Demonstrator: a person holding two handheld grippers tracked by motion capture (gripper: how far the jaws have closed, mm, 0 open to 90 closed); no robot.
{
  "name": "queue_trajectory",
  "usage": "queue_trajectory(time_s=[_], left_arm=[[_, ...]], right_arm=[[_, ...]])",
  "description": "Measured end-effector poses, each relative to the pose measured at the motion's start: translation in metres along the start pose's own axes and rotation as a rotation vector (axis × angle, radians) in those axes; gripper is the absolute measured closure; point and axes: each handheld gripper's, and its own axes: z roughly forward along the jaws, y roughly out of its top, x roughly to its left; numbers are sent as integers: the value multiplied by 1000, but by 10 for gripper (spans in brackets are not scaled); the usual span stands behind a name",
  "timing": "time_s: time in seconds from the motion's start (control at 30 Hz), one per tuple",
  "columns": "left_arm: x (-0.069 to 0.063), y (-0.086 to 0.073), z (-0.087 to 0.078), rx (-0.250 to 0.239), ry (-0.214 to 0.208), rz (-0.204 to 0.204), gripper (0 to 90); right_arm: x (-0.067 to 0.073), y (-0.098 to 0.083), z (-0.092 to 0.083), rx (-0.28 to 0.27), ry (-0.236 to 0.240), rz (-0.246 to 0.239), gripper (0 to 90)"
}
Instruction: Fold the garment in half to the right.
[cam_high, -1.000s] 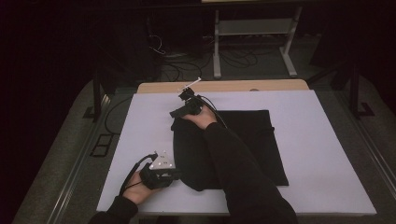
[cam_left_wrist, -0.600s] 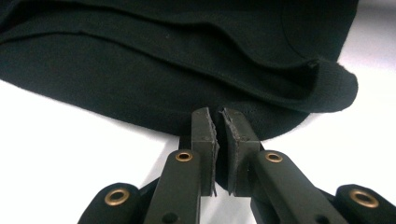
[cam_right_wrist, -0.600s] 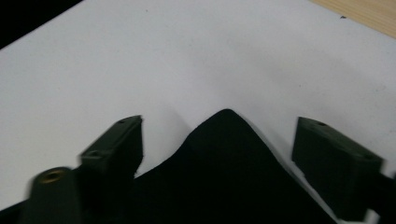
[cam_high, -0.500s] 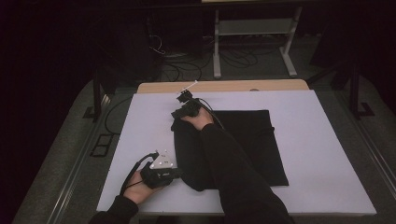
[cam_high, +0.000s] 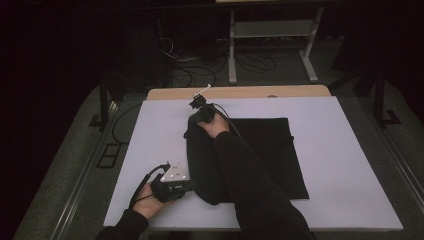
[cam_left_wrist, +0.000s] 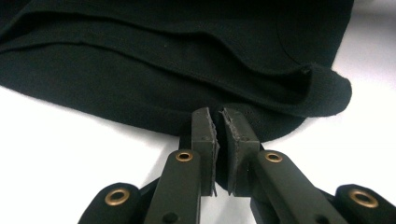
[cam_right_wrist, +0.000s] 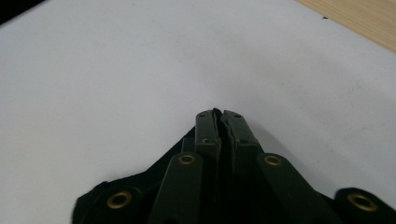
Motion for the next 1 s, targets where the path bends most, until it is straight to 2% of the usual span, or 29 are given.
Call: queue_trajectory(time_s=[0.03, 0.13, 0.17, 0.27, 0.4, 0.43, 0.47, 0.53, 0.8, 1.0], left_arm=[[0, 0, 0, 2, 2, 2, 825], [-1, 2, -2, -18, 1, -1, 826], [-1, 2, -2, -18, 1, -1, 826], [-3, 5, -6, -37, 3, -1, 826], [-7, 9, -9, -53, -1, 8, 826], [-9, 11, -10, -73, 1, -2, 826], [-9, 12, -12, -71, 0, 11, 826], [-12, 15, -13, -94, -1, 7, 826], [-18, 21, -10, -97, -7, 34, 826], [-24, 33, -9, -135, -14, 50, 826]], right_arm=[[0, 0, 0, 0, 0, 0, 841], [-2, 4, -15, -9, 56, 5, 845], [-2, 4, -15, -9, 56, 5, 845], [-1, 6, -32, -44, 92, 2, 845], [-2, 6, -43, -66, 100, 0, 845], [-2, 5, -47, -75, 104, 4, 845], [-3, 4, -50, -79, 108, 8, 845], [-4, 3, -56, -87, 111, 4, 845], [-12, 0, -73, -109, 117, 10, 845], [-20, -2, -87, -122, 107, 20, 844]])
